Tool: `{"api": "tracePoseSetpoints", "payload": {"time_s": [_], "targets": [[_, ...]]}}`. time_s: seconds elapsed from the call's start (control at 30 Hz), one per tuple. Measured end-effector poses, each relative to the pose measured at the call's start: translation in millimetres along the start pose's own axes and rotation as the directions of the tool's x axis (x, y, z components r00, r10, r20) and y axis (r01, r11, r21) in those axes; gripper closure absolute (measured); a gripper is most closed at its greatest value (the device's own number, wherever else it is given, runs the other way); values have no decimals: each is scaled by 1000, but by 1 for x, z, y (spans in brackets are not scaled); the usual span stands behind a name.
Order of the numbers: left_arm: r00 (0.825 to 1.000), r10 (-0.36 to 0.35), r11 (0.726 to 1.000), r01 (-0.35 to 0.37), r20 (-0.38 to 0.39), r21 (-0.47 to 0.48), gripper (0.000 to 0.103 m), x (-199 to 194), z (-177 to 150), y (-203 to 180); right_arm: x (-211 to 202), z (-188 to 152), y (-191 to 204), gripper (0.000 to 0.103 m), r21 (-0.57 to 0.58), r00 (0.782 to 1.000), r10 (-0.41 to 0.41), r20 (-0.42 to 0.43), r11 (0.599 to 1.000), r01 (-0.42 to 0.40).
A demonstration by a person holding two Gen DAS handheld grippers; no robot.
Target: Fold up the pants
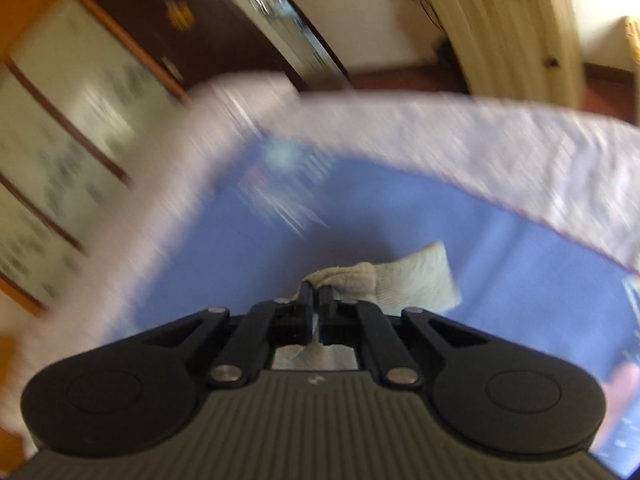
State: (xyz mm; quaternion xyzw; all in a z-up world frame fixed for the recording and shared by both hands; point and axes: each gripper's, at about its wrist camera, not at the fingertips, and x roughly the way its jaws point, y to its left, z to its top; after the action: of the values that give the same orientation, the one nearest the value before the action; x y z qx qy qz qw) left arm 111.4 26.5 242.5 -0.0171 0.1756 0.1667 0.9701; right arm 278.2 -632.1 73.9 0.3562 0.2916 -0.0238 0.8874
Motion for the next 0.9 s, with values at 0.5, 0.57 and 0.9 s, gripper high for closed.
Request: {"api": "tracePoseSetpoints", "payload": {"time_s": [0.5,0.57,0.9], "targets": [[949,-97,992,68,-299,-106,94,-132,-231,31,-102,-80,-111,98,-36,999,-46,-26,998,45],[874,-87,987,9,-478,-163,94,-113,-289,34,-84,-115,-143,93,-35,978,-167,-122,986,164],[903,-115,944,-30,-414,-329,75,-157,-257,115,-140,-107,-147,83,-95,977,-180,-118,981,170]]}}
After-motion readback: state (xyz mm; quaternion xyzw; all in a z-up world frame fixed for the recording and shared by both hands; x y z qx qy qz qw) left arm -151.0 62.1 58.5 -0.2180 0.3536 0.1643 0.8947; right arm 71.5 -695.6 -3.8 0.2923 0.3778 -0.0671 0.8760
